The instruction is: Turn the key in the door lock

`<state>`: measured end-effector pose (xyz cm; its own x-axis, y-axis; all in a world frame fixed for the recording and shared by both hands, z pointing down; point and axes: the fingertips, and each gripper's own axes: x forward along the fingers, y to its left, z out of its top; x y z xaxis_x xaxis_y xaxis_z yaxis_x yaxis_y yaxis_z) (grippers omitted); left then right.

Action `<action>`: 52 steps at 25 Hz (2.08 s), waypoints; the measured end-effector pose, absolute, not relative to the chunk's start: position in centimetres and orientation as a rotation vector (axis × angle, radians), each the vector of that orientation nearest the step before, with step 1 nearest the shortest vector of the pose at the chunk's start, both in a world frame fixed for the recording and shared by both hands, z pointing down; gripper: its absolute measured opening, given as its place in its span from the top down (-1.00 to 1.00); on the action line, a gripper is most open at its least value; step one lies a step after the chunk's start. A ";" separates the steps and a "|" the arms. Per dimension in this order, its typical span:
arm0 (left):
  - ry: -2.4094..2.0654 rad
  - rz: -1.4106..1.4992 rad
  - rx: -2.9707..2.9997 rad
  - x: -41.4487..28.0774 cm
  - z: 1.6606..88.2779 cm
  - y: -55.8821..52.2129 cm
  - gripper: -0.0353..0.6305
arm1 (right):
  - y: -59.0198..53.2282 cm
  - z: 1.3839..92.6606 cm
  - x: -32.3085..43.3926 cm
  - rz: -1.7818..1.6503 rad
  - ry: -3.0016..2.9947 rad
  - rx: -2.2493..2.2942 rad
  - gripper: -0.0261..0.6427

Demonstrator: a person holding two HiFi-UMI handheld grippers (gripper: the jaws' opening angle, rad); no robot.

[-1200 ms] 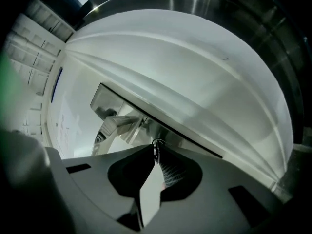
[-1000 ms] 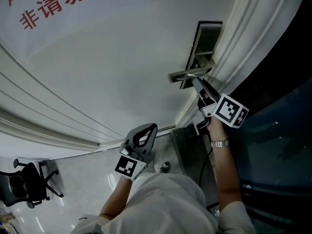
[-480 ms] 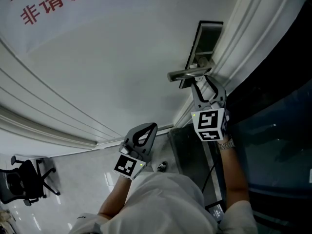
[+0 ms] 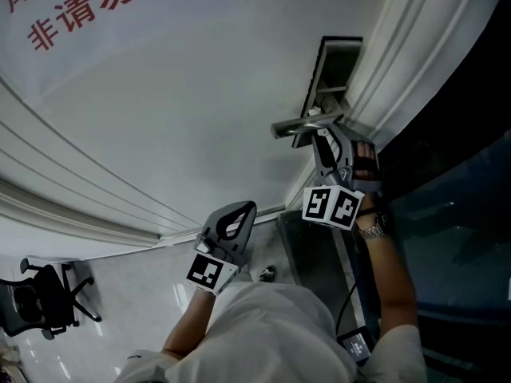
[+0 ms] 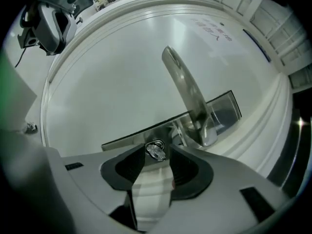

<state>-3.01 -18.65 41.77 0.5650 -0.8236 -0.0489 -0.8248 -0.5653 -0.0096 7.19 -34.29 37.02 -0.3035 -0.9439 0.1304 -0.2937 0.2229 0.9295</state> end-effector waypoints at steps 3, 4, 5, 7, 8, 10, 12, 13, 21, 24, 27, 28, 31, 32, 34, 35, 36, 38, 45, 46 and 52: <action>1.437 0.049 -2.760 -2.8 41.9 -18.9 0.88 | -34.5 37.4 7.1 -1.145 -1.693 1.132 0.46; 1.437 0.046 -2.764 -2.8 42.0 -19.0 0.88 | -34.6 37.5 7.0 -1.170 -1.668 1.130 0.47; 1.439 0.043 -2.768 -2.8 42.2 -19.1 0.88 | -34.6 37.5 7.0 -1.196 -1.643 1.130 0.49; 1.439 0.043 -2.776 -2.8 42.4 -19.2 0.88 | -34.6 37.4 7.1 -1.239 -1.607 1.129 0.60; 1.437 0.043 -2.779 -2.8 42.5 -19.3 0.88 | -34.6 37.4 7.1 -1.252 -1.596 1.127 0.60; 1.430 0.043 -2.783 -2.7 42.5 -19.4 0.88 | -34.6 37.4 7.1 -1.264 -1.583 1.126 0.61; 1.423 0.040 -2.786 -2.7 42.6 -19.6 0.88 | -34.6 37.4 7.0 -1.261 -1.582 1.135 0.63; 1.419 0.039 -2.788 -2.7 42.6 -19.7 0.88 | -34.6 37.4 7.0 -1.253 -1.588 1.145 0.63; 1.396 0.055 -2.803 -2.6 42.3 -20.2 0.88 | -34.7 36.9 7.1 -0.935 -1.871 1.280 0.64; 1.384 0.054 -2.810 -2.4 42.4 -20.1 0.88 | -34.8 36.7 7.3 -0.816 -1.968 1.340 0.64; 1.374 0.019 -2.830 -2.4 42.9 -19.9 0.88 | -34.8 36.7 7.4 -0.744 -2.004 1.384 0.64; 1.376 0.026 -2.830 -2.4 42.9 -19.9 0.88 | -34.8 36.6 7.3 -0.713 -2.026 1.394 0.64; 1.379 0.021 -2.836 -2.3 43.0 -19.8 0.88 | -35.0 36.4 7.4 -0.563 -2.141 1.430 0.65; 1.374 0.022 -2.836 -2.1 43.0 -19.8 0.88 | -35.1 36.5 7.4 -0.499 -2.186 1.444 0.66; 1.365 0.026 -2.837 -1.8 43.0 -19.7 0.88 | -35.3 36.7 7.7 -0.364 -2.269 1.474 0.89; 1.364 0.041 -2.834 -1.7 42.9 -19.6 0.88 | -35.4 36.8 7.8 -0.303 -2.304 1.488 0.89; 1.365 0.059 -2.828 -1.6 42.7 -19.5 0.88 | -35.4 36.8 7.9 -0.256 -2.329 1.499 0.89; 1.374 0.072 -2.822 -1.7 42.5 -19.4 0.88 | -35.4 36.9 8.0 -0.172 -2.369 1.515 0.89; 1.396 0.047 -2.803 -2.1 42.5 -19.0 0.88 | -35.5 36.9 8.4 0.453 -2.660 1.576 0.89; 1.391 0.045 -2.803 -1.9 42.5 -18.9 0.88 | -35.5 36.9 8.4 0.540 -2.689 1.584 0.89; 1.386 0.054 -2.794 -1.4 42.4 -18.4 0.88 | -35.6 37.2 8.6 1.167 -2.813 1.543 0.89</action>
